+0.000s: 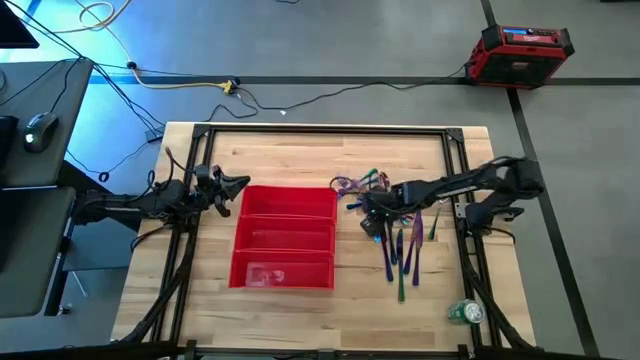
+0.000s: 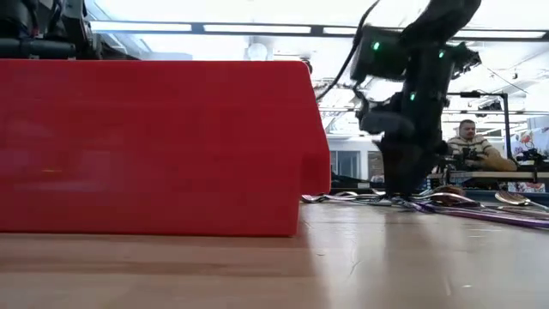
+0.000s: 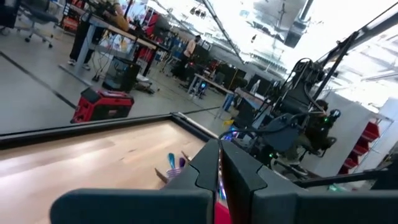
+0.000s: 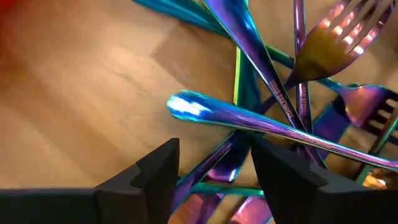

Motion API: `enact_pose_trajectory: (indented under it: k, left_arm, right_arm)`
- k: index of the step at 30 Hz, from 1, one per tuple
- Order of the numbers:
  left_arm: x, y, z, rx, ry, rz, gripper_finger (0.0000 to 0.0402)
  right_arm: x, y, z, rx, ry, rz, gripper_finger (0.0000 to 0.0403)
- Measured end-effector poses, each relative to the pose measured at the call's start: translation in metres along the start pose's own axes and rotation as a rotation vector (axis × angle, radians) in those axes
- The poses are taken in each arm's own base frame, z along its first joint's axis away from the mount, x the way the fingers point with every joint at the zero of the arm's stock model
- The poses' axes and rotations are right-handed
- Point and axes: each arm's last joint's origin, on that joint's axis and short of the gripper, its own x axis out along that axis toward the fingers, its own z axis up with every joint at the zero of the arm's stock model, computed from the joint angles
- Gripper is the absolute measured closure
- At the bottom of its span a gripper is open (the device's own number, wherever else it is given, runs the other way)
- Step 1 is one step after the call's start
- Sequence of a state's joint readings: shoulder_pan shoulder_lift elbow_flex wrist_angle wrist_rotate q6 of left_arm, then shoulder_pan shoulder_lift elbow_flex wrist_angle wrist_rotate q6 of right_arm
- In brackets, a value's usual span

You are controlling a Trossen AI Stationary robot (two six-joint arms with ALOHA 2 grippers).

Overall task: Sort silverware
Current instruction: Put the purple fork into the top red bin

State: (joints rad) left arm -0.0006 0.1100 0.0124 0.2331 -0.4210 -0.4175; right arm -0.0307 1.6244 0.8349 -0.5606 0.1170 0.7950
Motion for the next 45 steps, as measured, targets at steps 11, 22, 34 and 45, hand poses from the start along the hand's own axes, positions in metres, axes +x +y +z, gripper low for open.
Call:
enact_pose_trajectory:
  k: [11,22,34,45]
  left_arm:
    - [0.002,0.0,-0.003,0.015,0.03,0.014,0.0401]
    - [0.002,0.0,-0.003,0.013,0.03,0.013,0.0401]
    - [0.002,0.0,-0.004,-0.002,0.045,-0.01,0.0401]
    - [0.002,0.0,-0.004,-0.002,0.046,-0.009,0.0401]
  right_arm:
    - [0.016,0.001,0.0,0.055,0.025,-0.059,0.0292]
    - [-0.017,-0.013,-0.002,0.065,0.077,0.006,0.0399]
    - [-0.06,-0.049,-0.003,0.119,0.167,0.068,0.0402]
    - [-0.062,-0.045,0.016,-0.108,0.177,0.467,0.0403]
